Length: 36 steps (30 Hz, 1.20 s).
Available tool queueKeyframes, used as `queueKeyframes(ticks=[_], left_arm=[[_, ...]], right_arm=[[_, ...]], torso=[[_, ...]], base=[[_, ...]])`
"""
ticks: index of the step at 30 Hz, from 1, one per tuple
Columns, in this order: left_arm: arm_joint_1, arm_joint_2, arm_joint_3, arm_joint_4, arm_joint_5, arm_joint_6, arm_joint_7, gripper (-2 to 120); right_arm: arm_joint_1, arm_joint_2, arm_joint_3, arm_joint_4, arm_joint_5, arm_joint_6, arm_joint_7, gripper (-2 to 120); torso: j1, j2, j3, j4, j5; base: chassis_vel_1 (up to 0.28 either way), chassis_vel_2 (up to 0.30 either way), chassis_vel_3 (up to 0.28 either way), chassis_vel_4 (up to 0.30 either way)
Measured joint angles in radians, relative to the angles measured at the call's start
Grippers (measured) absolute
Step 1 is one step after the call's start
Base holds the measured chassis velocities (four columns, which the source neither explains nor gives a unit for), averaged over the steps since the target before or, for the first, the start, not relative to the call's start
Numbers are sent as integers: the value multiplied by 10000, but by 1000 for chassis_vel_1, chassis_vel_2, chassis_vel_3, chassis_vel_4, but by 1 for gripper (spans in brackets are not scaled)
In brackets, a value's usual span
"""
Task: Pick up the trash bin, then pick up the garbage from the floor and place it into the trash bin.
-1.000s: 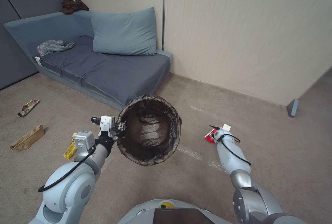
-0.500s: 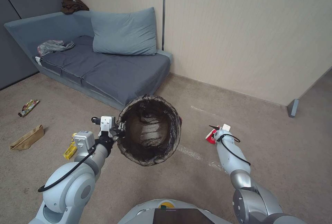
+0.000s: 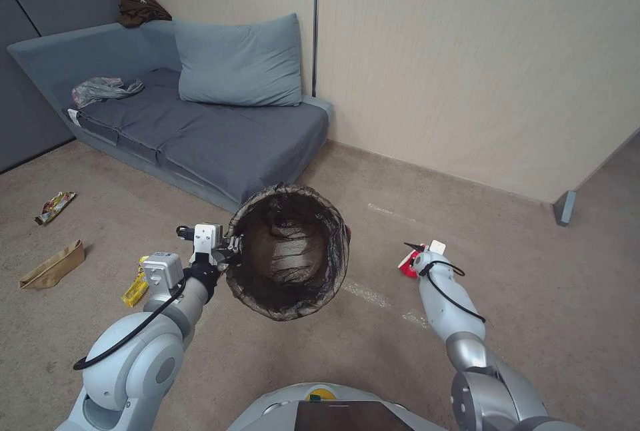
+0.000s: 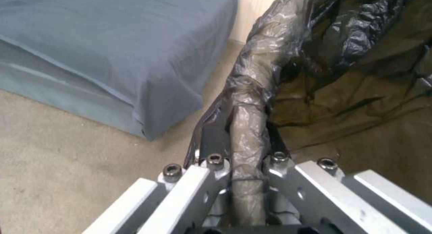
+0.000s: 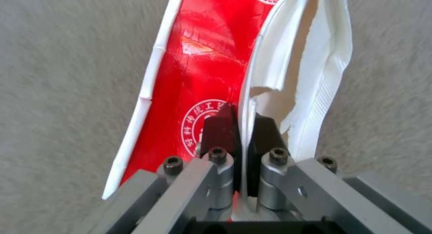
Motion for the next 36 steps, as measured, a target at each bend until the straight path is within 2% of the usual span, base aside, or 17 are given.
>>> queueKeyframes(ticks=[6, 7, 9, 12, 14, 15, 17, 19, 20, 23, 25, 27, 30, 31, 32, 34, 36], left_arm=[[0, 4, -4, 0, -1, 0, -8, 0], [-1, 21, -10, 0, -19, 0, -77, 0], [0, 46, -13, 0, -91, 0, -146, 0], [-2, 62, -11, -1, -145, 0, -199, 0], [-43, 73, 39, 0, -159, 0, -226, 0], [-43, 73, 39, 0, -159, 0, -226, 0], [-140, -9, 174, 74, -143, -2, -260, 0], [-176, -86, 256, 238, -136, -2, -305, 0], [-176, -86, 256, 238, -136, -2, -305, 0], [-225, -156, 384, 453, -131, -2, -408, 0], [-231, -159, 412, 476, -131, -2, -426, 0], [-243, -167, 517, 540, -121, -2, -462, 0], [-241, -168, 557, 567, -106, -2, -470, 0], [-231, -177, 600, 599, -67, -2, -471, 0], [-231, -177, 600, 599, -67, -2, -471, 0], [-242, -207, 653, 634, -10, -1, -469, 0], [-255, -220, 666, 654, 8, -2, -467, 0]], right_arm=[[-188, -60, -89, 434, 229, -93, 100, 0], [-835, -269, -313, 1983, 964, -511, 447, 0], [-1591, -487, -530, 3570, 1713, -1001, 832, 0], [-2178, -764, -688, 4955, 2760, -1500, 1267, 0], [-2740, -1228, -775, 7404, 4496, -2054, 1895, 0], [-2740, -1228, -775, 7404, 4496, -2054, 1895, 0], [-3201, -2232, -772, 10723, 6537, -2153, 2712, 0], [-3390, -3002, -657, 12223, 7586, -2156, 3029, 0], [-3390, -3002, -657, 12223, 7586, -2156, 3029, 0], [-3613, -4302, -480, 14651, 9559, -2150, 3485, 0], [-3631, -4494, -474, 14981, 9851, -2149, 3524, 0], [-3499, -5312, -529, 16120, 11121, -2142, 3543, 0], [-3324, -5820, -718, 16599, 11679, -2138, 3310, 0], [-3078, -6429, -1220, 16952, 11911, -2132, 2870, 0], [-3078, -6429, -1220, 16952, 11911, -2132, 2870, 0], [-2706, -7040, -2230, 17009, 11686, -2129, 2386, 0], [-2490, -7195, -2702, 16981, 11498, -2127, 2270, 0]], torso=[[0, 0, 0, 0, 0], [0, 0, -1, 1, -2], [-1, 0, -1, -5, -2], [0, -1, 1, -3, 7], [-1, 1, -1, -2, -5], [-1, 1, -1, -2, -5], [-1, 1, -1, 2, -1], [-1, 1, -1, -2, -2], [-1, 1, -1, -2, -2], [-1, 1, -2, -3, -4], [-1, 1, -1, -1, -1], [-1, 0, -1, -1, 0], [-1, 1, -1, -2, 1], [-1, 1, -2, -1, -4], [-1, 1, -2, -1, -4], [-1, 1, -1, 0, -2], [-1, 1, -1, -2, -2]], base=[[0, 0, 0, 0], [0, 0, 0, 0], [0, 0, 0, 0], [0, 0, 0, 0], [0, 0, 0, 0], [0, 0, 0, 0], [0, 0, 0, 0], [0, 0, 0, 0], [0, 0, 0, 0], [0, 0, 0, 0], [0, 0, 0, 0], [0, 0, 0, 0], [0, 0, 0, 0], [0, 0, 0, 0], [0, 0, 0, 0], [0, 0, 0, 0], [0, 0, 0, 0]])
